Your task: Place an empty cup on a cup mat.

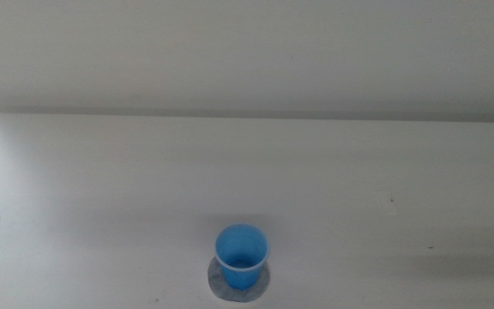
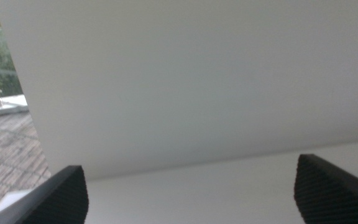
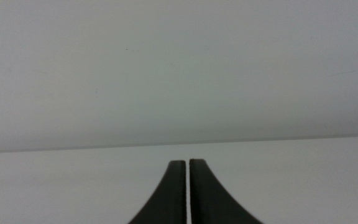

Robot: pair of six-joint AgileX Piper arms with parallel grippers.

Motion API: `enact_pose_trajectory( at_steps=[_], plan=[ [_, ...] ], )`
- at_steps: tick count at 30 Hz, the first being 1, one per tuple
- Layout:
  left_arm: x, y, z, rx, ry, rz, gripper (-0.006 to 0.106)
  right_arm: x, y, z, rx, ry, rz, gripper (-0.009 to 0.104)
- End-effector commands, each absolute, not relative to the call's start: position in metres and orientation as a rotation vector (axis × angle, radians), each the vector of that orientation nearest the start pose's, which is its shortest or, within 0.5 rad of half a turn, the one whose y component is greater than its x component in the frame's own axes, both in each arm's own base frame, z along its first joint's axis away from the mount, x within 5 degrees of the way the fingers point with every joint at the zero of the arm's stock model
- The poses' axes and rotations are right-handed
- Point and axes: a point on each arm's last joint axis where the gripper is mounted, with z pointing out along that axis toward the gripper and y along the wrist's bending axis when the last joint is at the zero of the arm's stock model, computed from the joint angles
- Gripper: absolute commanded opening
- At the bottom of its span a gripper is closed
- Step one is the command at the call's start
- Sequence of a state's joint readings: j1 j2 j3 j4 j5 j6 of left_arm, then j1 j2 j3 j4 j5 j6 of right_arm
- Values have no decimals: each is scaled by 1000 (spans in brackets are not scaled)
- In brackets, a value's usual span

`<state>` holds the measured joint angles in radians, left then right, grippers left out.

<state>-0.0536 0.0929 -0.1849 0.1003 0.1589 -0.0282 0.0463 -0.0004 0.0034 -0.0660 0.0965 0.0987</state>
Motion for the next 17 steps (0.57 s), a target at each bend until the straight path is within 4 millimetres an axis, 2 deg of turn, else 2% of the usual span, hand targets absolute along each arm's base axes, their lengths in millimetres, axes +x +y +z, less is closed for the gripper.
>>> enact_pose_trajectory(
  at_steps=[1,7,17],
  plan=[
    [55,-2,236,66,1540,1,89,55,2,194,-17,1576,51,-2],
    [55,-3,200,28,1504,-48,88,55,2,194,-17,1576,51,-2],
    [55,-3,198,26,1536,-48,88,55,2,194,-17,1576,51,-2]
  ],
)
